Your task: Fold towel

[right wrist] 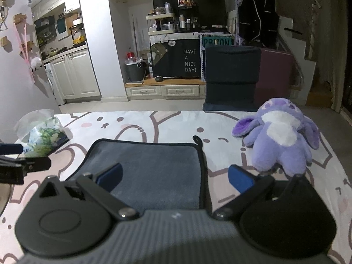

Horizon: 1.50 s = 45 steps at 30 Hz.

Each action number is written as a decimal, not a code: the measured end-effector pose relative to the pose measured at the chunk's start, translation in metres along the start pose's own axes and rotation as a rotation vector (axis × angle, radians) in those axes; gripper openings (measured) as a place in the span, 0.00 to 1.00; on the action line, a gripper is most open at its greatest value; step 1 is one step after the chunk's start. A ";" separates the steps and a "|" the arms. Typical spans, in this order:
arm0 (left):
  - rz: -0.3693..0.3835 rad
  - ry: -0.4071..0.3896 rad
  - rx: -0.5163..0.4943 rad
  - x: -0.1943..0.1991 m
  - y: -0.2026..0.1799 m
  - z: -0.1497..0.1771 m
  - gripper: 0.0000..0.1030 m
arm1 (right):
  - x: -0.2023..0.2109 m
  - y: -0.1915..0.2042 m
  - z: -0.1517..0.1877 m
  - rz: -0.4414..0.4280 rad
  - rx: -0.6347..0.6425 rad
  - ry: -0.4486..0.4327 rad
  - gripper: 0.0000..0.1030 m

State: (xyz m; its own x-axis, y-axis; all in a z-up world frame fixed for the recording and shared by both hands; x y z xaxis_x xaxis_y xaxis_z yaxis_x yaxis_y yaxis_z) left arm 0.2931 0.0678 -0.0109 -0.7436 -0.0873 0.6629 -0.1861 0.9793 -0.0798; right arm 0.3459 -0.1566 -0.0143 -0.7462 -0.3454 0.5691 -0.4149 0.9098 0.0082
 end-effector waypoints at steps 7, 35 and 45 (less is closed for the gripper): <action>0.018 -0.022 0.006 0.028 -0.002 0.010 1.00 | 0.023 0.004 0.011 -0.001 0.014 -0.012 1.00; 0.027 -0.061 -0.055 0.096 -0.018 0.044 1.00 | 0.094 0.016 0.050 0.001 0.055 -0.068 1.00; 0.025 -0.064 -0.067 0.115 -0.020 0.062 1.00 | 0.113 0.019 0.062 -0.005 0.069 -0.073 1.00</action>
State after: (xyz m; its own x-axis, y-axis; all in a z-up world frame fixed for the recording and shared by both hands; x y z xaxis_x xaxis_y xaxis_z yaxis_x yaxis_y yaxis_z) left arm 0.1718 0.0268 0.0206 -0.7876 -0.0722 0.6119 -0.1252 0.9912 -0.0441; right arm 0.2215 -0.1930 -0.0014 -0.7790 -0.3678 0.5078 -0.4514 0.8911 -0.0472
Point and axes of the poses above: each gripper's, at about its wrist camera, not at the fingertips, and x roughly against the way its jaws point, y to its left, z to its underside, the point moved 1 cm from there along -x, roughly the way its jaws point, and after that the axes turned 5 degrees about x, right-handed, at the moved point
